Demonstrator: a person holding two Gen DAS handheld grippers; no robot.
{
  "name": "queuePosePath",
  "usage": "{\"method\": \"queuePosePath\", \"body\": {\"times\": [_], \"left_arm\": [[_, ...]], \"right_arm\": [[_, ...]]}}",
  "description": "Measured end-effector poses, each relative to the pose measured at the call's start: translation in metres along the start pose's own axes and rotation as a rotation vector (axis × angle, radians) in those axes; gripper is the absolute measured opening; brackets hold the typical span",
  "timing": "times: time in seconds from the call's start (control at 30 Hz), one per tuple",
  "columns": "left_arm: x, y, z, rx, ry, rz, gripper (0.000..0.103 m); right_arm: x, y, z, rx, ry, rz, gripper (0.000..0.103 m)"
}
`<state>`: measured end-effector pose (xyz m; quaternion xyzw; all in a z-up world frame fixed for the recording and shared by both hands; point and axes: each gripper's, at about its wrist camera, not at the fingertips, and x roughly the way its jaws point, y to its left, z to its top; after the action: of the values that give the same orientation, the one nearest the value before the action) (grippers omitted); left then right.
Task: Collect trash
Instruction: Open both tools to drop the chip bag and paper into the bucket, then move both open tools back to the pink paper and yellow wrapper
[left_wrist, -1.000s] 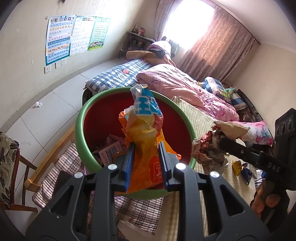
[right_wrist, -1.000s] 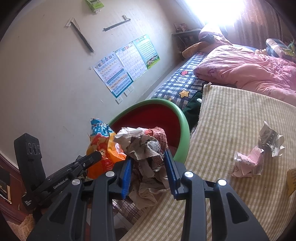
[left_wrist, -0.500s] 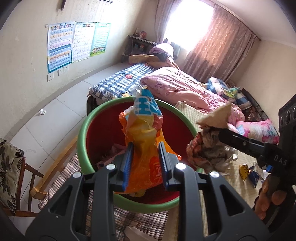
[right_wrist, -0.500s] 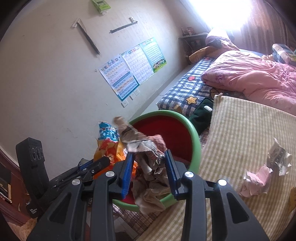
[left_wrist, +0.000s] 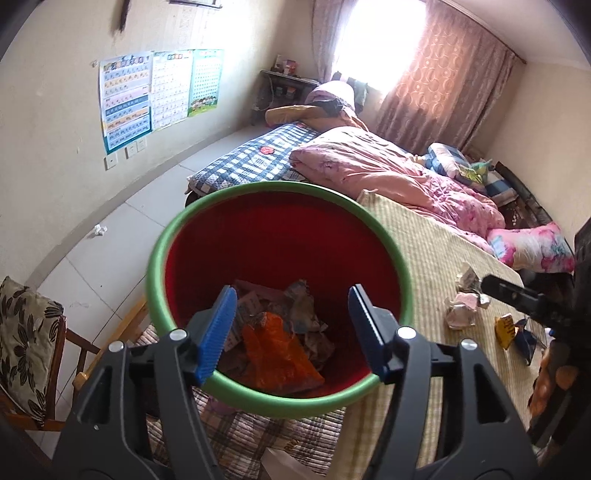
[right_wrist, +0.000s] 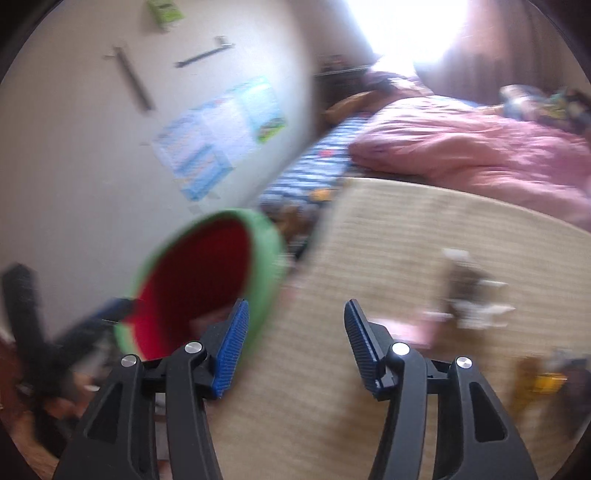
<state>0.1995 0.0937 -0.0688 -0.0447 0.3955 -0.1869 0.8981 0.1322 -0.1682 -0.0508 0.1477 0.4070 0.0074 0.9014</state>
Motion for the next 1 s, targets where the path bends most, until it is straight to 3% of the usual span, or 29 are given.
{"method": "queuePosePath", "body": {"times": [0.2,0.3,0.43,0.5,0.53,0.6,0.8,0.9,1.0], "left_arm": [[0.003,-0.035,-0.006,0.036,0.006,-0.050,0.063],[0.010,-0.064,-0.009,0.067,0.028,-0.103,0.067],[0.023,-0.113,-0.015,0.152,0.044,-0.183,0.077],[0.033,-0.135,-0.018,0.181,0.066,-0.211,0.080],[0.038,-0.145,-0.020,0.194,0.073,-0.217,0.080],[0.048,-0.161,-0.022,0.225,0.085,-0.228,0.081],[0.080,-0.197,-0.033,0.346,0.148,-0.229,0.083],[0.101,-0.207,-0.039,0.386,0.196,-0.214,0.084],[0.120,-0.210,-0.044,0.403,0.241,-0.186,0.084]], "right_arm": [[-0.022,-0.093,-0.024,0.053,0.054,-0.261,0.060],[-0.018,-0.111,-0.039,0.048,0.097,-0.275,0.060],[-0.007,-0.120,-0.052,0.020,0.148,-0.252,0.052],[-0.004,-0.121,-0.056,0.013,0.166,-0.226,0.030],[-0.004,-0.123,-0.055,0.013,0.167,-0.214,0.024],[-0.009,-0.122,-0.057,0.017,0.159,-0.183,0.022],[-0.028,-0.115,-0.055,0.024,0.137,-0.075,0.026],[-0.034,-0.119,-0.057,0.028,0.142,-0.026,0.045],[-0.042,-0.125,-0.058,0.044,0.130,-0.009,0.049]]}}
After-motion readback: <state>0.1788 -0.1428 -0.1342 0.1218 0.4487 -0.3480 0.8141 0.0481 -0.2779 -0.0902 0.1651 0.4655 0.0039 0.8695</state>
